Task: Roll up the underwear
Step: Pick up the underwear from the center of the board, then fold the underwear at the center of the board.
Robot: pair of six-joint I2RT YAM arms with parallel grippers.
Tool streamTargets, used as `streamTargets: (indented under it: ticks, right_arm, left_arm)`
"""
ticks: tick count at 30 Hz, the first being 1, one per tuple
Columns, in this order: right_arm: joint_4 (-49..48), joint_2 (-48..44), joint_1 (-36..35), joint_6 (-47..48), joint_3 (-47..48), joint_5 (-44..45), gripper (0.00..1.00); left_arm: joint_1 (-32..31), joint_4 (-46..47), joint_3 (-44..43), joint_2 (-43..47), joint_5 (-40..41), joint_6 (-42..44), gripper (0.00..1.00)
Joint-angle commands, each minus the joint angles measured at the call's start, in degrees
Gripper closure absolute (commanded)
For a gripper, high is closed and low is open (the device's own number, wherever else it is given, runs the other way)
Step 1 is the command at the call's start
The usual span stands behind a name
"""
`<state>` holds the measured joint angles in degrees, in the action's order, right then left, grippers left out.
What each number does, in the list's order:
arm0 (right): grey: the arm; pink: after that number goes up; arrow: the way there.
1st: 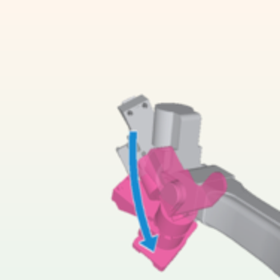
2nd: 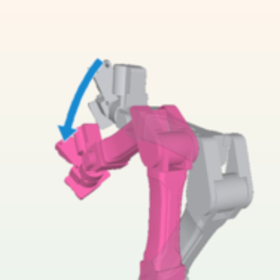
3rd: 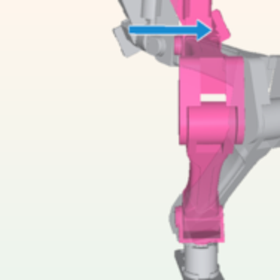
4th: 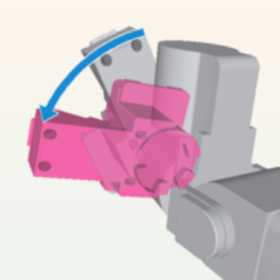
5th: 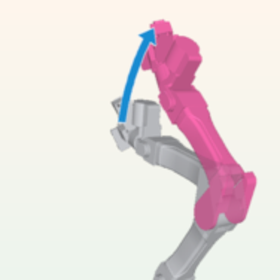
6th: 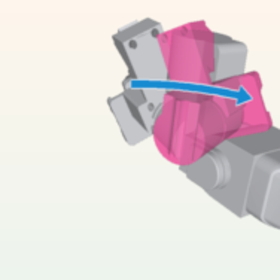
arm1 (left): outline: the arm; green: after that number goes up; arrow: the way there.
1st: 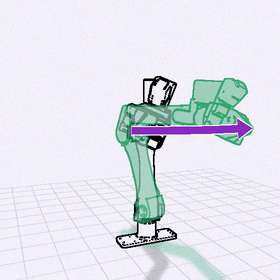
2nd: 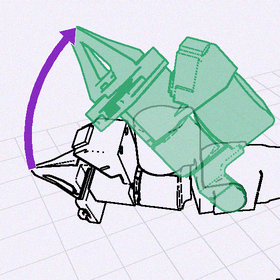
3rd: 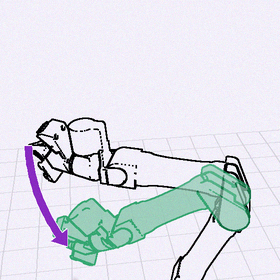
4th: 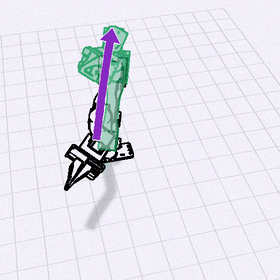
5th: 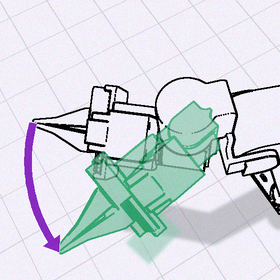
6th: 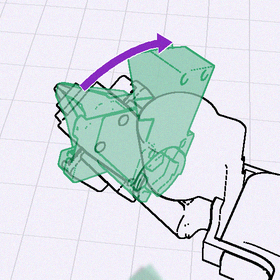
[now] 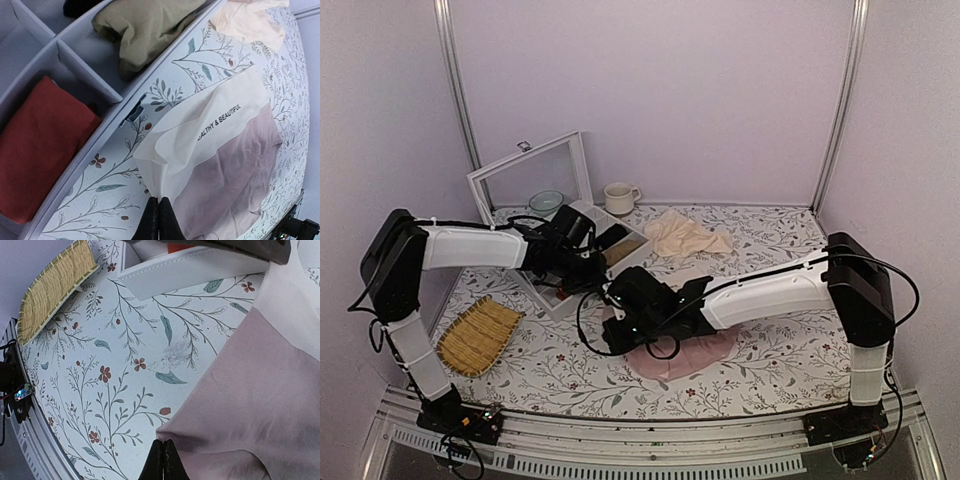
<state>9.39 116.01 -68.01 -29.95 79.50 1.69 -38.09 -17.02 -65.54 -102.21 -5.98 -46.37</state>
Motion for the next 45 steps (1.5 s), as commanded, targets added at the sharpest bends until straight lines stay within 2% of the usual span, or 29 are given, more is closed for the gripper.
streamTargets:
  ticks: [1,16,45]
  right_arm:
    - [3.07,-8.72,0.28,-1.35,-2.97,-0.80,1.00]
    - [0.37,-19.49,2.98,-3.36,-13.94,1.22,1.00]
    - [-1.18,-30.90,19.73,1.01,-28.11,-6.47,1.00]
  left_arm:
    - [0.17,-0.74,-1.66,2.30,-1.65,-1.53,1.00]
    - [-2.98,-1.36,-14.09,-5.79,-2.33,-4.09,1.00]
    - [-6.97,-8.82,-42.71,-29.38,-2.50,-8.94,1.00]
